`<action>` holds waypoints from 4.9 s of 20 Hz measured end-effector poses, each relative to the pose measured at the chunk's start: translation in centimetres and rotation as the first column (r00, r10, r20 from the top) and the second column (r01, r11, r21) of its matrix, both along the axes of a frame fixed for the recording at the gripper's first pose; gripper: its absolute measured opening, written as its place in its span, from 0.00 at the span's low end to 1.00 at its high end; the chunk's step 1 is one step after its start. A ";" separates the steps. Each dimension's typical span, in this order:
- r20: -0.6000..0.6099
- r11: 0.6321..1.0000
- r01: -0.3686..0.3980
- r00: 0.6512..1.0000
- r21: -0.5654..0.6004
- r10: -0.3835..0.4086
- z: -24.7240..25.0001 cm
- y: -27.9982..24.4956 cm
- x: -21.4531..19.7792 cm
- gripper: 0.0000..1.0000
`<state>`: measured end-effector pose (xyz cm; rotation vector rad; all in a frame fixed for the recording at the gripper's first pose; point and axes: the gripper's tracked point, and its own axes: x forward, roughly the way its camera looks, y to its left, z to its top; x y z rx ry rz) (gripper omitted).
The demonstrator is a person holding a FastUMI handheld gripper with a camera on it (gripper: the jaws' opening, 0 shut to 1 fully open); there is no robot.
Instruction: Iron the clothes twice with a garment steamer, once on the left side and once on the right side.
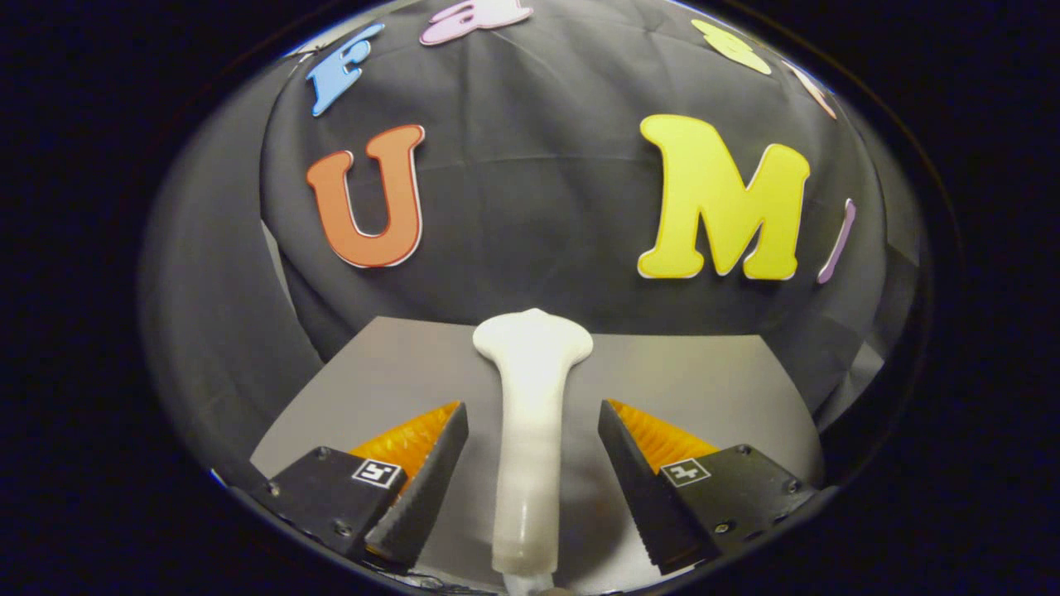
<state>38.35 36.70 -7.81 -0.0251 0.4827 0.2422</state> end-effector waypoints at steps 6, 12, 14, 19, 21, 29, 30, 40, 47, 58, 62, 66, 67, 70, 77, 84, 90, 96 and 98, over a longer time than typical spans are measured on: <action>-0.097 0.999 -0.002 0.995 -0.040 -0.002 -1.4 0.6 1.1 0.90; -0.217 0.998 0.033 0.975 -0.056 -0.045 -3.1 -0.1 1.5 0.82; -0.234 0.997 0.044 0.970 -0.071 -0.060 -3.2 -0.3 1.6 0.68; -0.287 0.991 0.066 0.953 -0.115 -0.097 -3.3 -0.7 1.8 0.56; -0.295 0.993 0.059 0.952 -0.098 -0.086 -3.3 -0.7 1.9 0.47; -0.288 1.000 0.019 0.958 0.018 -0.013 -2.2 -1.6 0.6 0.37; -0.262 1.000 0.014 0.965 0.026 -0.007 -1.4 -2.0 0.2 0.37; 0.099 0.984 -0.097 0.992 0.147 0.082 9.8 -6.1 -9.0 0.37; 0.318 0.960 -0.160 0.944 0.230 0.081 17.5 -11.4 -17.4 0.37; 0.460 0.928 -0.132 0.887 0.349 -0.046 24.6 -22.1 -24.9 0.36; 0.496 0.930 -0.083 0.861 0.358 -0.114 26.3 -26.4 -26.2 0.36; 0.535 0.932 -0.003 0.820 0.361 -0.205 27.6 -30.8 -26.4 0.36; 0.539 0.933 0.014 0.813 0.359 -0.220 27.7 -31.7 -26.4 0.36; 0.532 0.924 0.056 0.804 0.377 -0.266 28.0 -34.3 -25.5 0.36; 0.555 0.931 0.131 0.771 0.341 -0.312 29.1 -38.2 -22.5 0.36; 0.550 0.949 0.187 0.779 0.255 -0.301 27.1 -37.9 -19.8 0.36; 0.534 0.951 0.227 0.788 0.212 -0.307 24.9 -38.3 -19.5 0.36; 0.509 0.950 0.264 0.802 0.169 -0.314 22.1 -38.7 -19.9 0.36; 0.497 0.948 0.276 0.808 0.156 -0.317 20.9 -38.9 -20.1 0.36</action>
